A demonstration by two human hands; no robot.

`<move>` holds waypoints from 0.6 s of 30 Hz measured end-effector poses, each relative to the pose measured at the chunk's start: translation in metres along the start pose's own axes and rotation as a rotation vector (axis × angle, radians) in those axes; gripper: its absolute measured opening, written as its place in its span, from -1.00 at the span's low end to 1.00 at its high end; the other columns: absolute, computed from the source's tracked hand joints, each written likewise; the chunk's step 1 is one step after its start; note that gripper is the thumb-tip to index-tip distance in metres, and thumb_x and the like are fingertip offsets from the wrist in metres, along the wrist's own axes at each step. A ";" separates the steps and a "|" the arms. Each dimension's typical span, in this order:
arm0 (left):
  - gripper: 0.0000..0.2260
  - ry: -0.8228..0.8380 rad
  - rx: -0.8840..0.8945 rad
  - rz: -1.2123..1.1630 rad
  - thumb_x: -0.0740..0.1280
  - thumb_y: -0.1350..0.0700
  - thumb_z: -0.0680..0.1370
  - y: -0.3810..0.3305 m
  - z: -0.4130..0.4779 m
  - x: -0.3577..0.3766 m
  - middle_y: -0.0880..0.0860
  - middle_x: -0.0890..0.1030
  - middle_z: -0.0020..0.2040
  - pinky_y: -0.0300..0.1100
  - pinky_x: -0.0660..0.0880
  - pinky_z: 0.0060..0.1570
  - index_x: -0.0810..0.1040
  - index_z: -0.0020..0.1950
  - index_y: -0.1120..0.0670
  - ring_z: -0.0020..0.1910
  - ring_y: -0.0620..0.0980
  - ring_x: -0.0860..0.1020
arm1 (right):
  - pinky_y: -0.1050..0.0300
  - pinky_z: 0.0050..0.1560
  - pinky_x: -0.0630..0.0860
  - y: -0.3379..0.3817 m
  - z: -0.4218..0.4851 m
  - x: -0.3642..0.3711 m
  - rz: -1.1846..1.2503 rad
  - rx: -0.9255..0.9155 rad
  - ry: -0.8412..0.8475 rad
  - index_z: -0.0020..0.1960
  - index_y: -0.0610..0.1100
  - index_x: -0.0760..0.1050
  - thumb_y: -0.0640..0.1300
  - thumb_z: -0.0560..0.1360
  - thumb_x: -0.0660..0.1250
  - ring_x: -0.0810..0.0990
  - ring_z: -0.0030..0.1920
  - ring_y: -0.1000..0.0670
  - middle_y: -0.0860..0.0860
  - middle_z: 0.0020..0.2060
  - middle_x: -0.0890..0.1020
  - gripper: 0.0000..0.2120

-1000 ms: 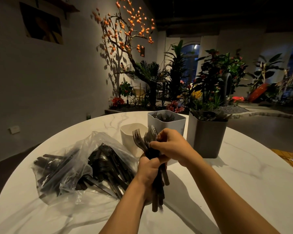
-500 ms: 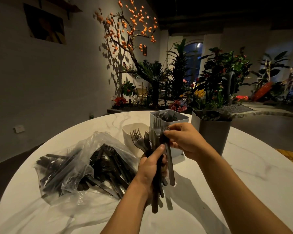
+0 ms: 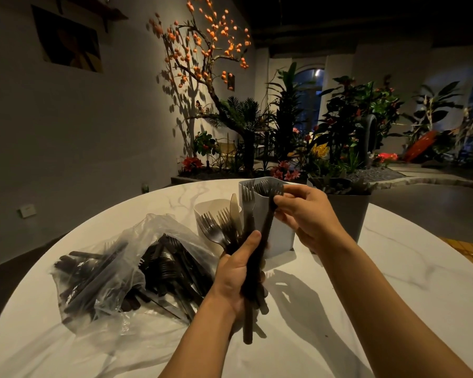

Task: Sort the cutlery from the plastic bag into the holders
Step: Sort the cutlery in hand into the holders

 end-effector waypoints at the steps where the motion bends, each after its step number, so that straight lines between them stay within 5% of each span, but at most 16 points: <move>1: -0.71 -0.019 0.009 0.017 0.49 -0.09 0.43 0.000 -0.001 0.001 0.08 0.52 -0.35 -0.18 0.44 -0.44 0.72 -0.21 0.15 -0.40 -0.01 0.46 | 0.14 -0.03 0.65 -0.002 -0.001 0.002 0.004 0.006 0.033 0.20 -0.26 0.50 -0.46 0.56 0.27 0.67 0.05 -0.08 -0.20 -0.02 0.60 -0.74; 6: -0.78 -0.038 0.051 0.044 0.48 -0.05 0.40 -0.002 -0.002 0.003 0.06 0.69 -0.26 -0.08 0.51 -0.26 0.77 -0.19 0.10 -0.24 0.04 0.63 | -0.04 0.24 0.59 -0.010 0.003 0.009 -0.161 0.008 0.127 0.30 -0.25 0.49 -0.40 0.54 0.35 0.61 0.21 -0.23 -0.32 0.15 0.59 -0.65; 12: -0.69 -0.010 0.044 -0.083 0.47 0.03 0.42 -0.003 -0.001 0.005 0.12 0.69 -0.21 -0.09 0.45 -0.23 0.72 0.04 0.22 -0.34 0.00 0.65 | 0.23 -0.30 0.36 -0.002 -0.003 0.004 -0.590 0.080 0.316 0.15 -0.25 0.59 -0.16 0.59 0.37 0.50 -0.18 0.03 -0.10 -0.13 0.61 -0.80; 18: -0.80 -0.042 -0.015 -0.181 0.54 0.02 0.43 0.002 0.009 -0.005 0.03 0.57 -0.36 -0.24 0.36 -0.52 0.65 -0.21 0.14 -0.52 -0.10 0.45 | 0.23 -0.19 0.57 0.036 0.006 -0.012 -0.211 -0.210 -0.014 0.10 -0.21 0.53 -0.25 0.65 0.24 0.60 -0.16 0.04 -0.14 -0.01 0.63 -0.89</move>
Point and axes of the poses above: each hand's wrist, its own z-axis towards the middle knuckle, its own x-axis out of the palm, y = z × x, the point moved 3 cm from there along z, towards the middle knuckle
